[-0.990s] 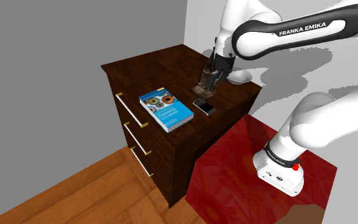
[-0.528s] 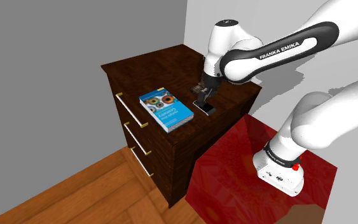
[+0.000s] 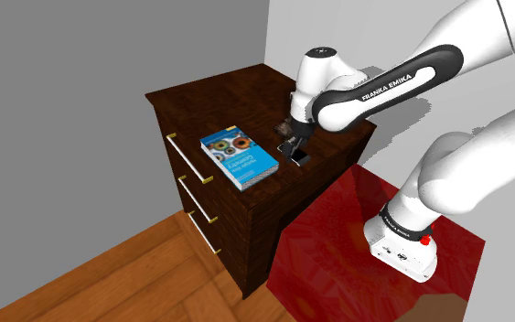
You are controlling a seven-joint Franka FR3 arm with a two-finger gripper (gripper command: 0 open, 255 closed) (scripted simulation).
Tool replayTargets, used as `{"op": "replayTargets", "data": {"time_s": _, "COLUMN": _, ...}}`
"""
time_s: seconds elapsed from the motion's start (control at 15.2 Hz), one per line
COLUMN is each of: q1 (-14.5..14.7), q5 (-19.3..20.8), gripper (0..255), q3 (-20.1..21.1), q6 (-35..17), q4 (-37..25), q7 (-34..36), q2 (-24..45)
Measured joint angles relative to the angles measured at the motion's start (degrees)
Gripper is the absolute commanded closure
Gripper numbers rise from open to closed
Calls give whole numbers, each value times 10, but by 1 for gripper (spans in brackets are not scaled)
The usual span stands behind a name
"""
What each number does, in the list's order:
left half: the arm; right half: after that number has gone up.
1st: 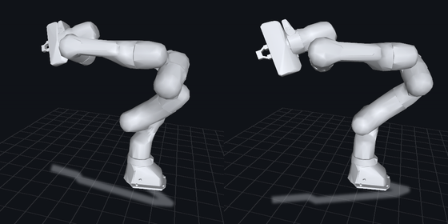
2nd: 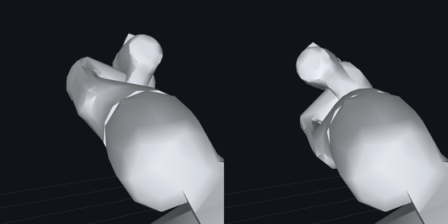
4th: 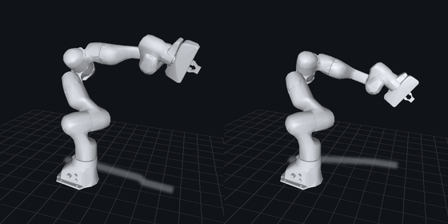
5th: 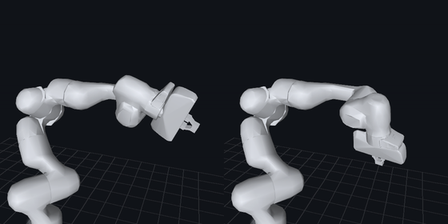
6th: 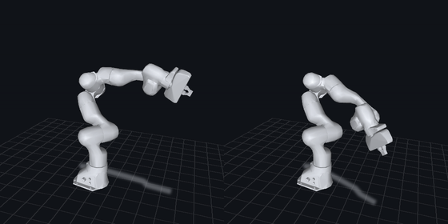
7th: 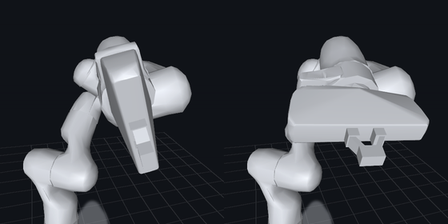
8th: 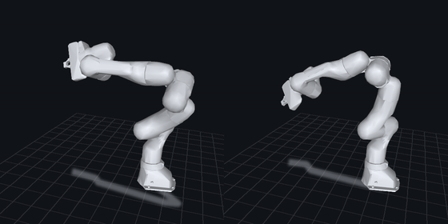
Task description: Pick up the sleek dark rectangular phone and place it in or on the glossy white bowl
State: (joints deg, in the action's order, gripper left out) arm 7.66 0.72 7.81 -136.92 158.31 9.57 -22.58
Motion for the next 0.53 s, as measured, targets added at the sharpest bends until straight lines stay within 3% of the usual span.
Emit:
{"op": "replayTargets", "data": {"time_s": 0.33, "q1": 0, "q5": 0, "gripper": 0, "q3": 0, "q6": -4, "q4": 2, "q7": 1, "q2": 2}}
{"op": "replayTargets", "data": {"time_s": 0.4, "q1": 0, "q5": 0, "gripper": 255, "q3": 0, "q6": -4, "q4": 2, "q7": 1, "q2": 2}}
{"op": "replayTargets", "data": {"time_s": 0.53, "q1": 1, "q5": 0, "gripper": 255, "q3": 1, "q6": -4, "q4": 1, "q7": 1, "q2": 1}}
